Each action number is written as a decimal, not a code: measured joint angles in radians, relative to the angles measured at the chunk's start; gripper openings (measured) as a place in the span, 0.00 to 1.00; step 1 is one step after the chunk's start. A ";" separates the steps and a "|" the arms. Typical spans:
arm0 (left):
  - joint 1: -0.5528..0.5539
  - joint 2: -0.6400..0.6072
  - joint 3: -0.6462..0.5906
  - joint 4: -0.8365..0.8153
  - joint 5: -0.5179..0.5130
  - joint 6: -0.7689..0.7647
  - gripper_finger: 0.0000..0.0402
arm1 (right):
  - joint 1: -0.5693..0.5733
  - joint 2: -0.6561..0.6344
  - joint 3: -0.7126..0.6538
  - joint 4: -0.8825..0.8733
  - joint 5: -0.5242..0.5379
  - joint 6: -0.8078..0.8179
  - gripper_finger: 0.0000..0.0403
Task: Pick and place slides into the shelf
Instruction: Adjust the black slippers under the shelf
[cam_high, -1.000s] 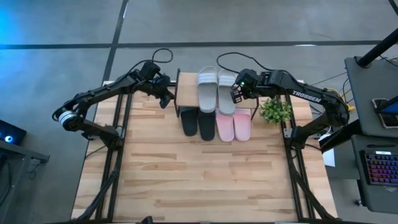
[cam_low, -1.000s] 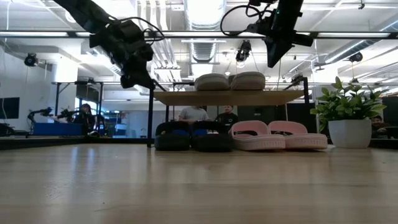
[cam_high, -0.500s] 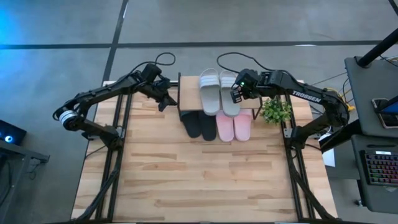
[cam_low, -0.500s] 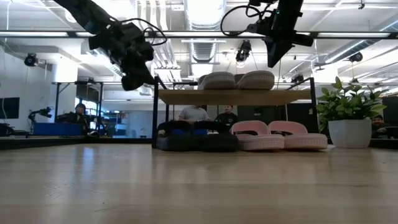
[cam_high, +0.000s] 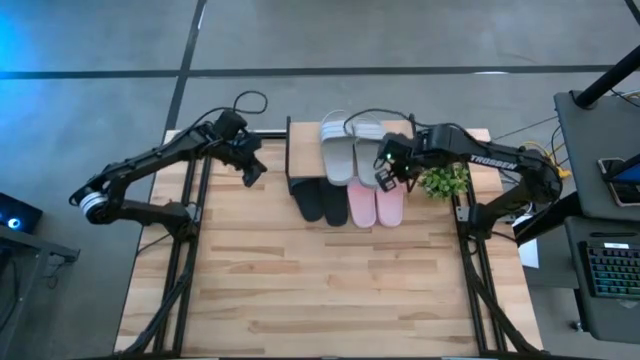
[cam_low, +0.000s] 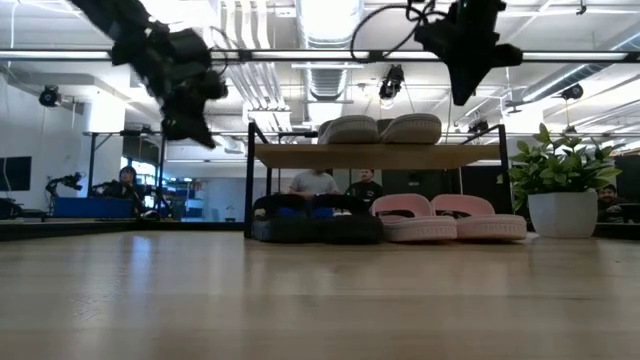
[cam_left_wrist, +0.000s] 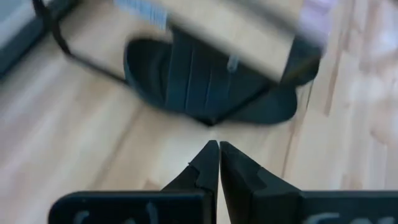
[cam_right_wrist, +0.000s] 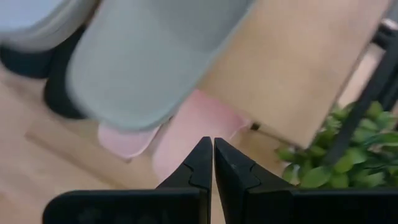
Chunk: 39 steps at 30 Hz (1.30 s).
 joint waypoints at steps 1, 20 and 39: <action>0.000 -0.011 -0.029 0.002 0.001 -0.018 0.00 | 0.020 0.000 0.000 0.000 -0.004 0.007 0.02; 0.002 0.150 -0.431 0.794 -0.101 -0.540 0.00 | 0.226 0.000 0.000 0.055 0.082 0.238 0.02; 0.000 0.488 -0.350 1.129 -0.020 -0.717 0.00 | 0.248 -0.001 0.000 0.040 0.111 0.317 0.02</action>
